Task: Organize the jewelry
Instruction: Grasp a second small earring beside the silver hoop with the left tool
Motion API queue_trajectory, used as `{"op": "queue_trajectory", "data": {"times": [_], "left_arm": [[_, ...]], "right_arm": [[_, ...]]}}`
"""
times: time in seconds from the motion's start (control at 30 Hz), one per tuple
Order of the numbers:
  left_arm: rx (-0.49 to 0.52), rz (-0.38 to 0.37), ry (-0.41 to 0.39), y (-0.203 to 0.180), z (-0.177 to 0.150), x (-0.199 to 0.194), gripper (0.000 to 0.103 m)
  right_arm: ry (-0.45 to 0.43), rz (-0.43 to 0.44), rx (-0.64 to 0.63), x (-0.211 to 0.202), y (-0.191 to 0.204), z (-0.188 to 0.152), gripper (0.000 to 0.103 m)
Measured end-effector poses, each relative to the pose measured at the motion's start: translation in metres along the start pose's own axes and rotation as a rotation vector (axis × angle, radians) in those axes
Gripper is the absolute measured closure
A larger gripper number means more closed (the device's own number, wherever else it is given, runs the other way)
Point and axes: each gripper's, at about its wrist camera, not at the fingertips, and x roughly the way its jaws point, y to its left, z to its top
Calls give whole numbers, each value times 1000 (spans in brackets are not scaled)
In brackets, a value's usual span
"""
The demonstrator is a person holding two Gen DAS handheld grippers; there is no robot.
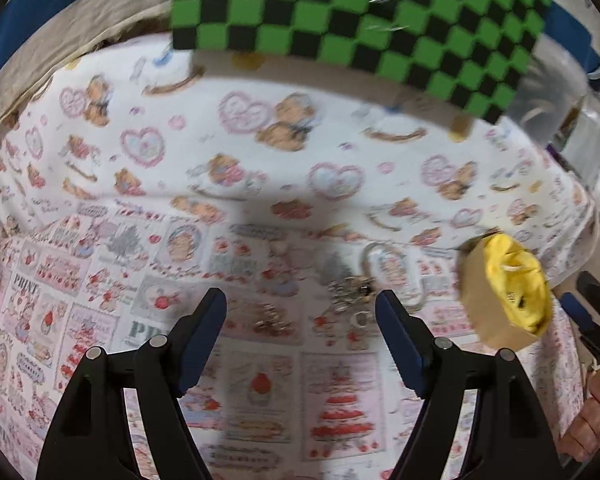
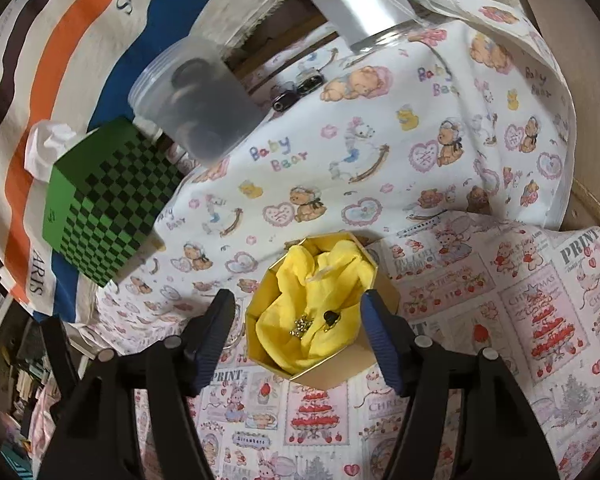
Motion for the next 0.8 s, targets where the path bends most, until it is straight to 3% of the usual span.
{"op": "queue_trajectory", "data": {"times": [0.23, 0.37, 0.43, 0.8], "left_arm": [[2, 44, 53, 4, -3, 15, 28], [30, 68, 70, 0, -6, 23, 57], [51, 78, 68, -5, -8, 27, 65], [49, 113, 43, -15, -10, 39, 90]], "right_arm": [[11, -36, -32, 4, 4, -3, 39], [12, -54, -46, 5, 6, -4, 39], [13, -61, -49, 6, 6, -4, 38], [15, -69, -66, 6, 8, -6, 38]]}}
